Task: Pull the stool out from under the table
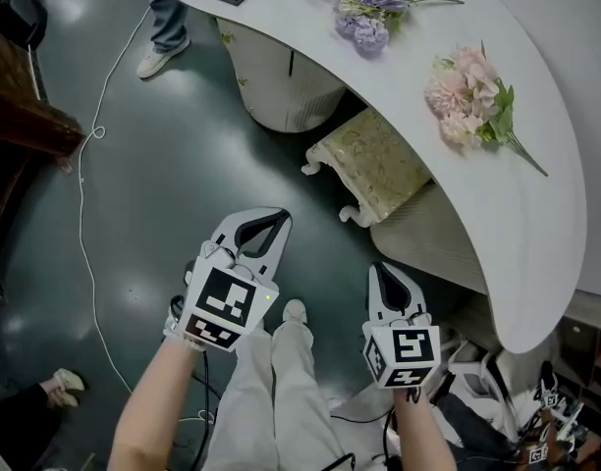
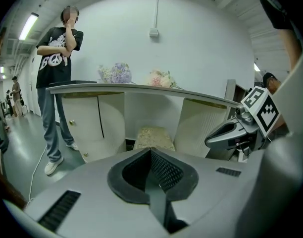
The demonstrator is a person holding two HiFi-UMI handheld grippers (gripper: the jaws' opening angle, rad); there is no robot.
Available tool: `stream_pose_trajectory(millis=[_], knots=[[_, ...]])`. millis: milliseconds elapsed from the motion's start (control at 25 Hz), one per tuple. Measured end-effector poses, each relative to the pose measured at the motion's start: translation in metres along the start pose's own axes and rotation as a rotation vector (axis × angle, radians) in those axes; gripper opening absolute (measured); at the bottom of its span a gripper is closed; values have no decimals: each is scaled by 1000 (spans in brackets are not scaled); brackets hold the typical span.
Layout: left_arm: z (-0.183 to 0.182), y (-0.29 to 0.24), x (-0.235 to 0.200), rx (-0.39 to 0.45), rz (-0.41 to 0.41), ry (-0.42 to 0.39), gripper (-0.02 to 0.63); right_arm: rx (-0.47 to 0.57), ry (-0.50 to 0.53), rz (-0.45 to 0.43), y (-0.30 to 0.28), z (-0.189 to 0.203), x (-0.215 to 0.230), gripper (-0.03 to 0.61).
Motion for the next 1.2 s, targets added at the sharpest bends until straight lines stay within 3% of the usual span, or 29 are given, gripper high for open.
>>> stream_pose_trajectory(millis=[320, 480, 680, 840, 1200], knots=[[22, -60, -26, -23, 1, 59, 18, -44, -28, 37, -44, 32, 19, 37], [29, -88, -34, -33, 23, 45, 20, -55, -47, 65, -63, 44, 29, 37], [37, -124, -43, -44, 46, 35, 103, -74, -86, 84, -87, 62, 43, 43], [43, -156, -50, -69, 56, 18, 163, -87, -121, 96, -109, 77, 56, 160], [55, -219, -78, -126, 40, -55, 230, -111, -206, 145, -156, 113, 82, 219]])
Point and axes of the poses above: the fingertips, and each gripper's own axes: y backward along the fingers, x to its right, z out of its underside, the point moved 4 cm from there along y, backward along the fingers, and after that the axes turned 15 degrees about y, right-handed, at the moved point
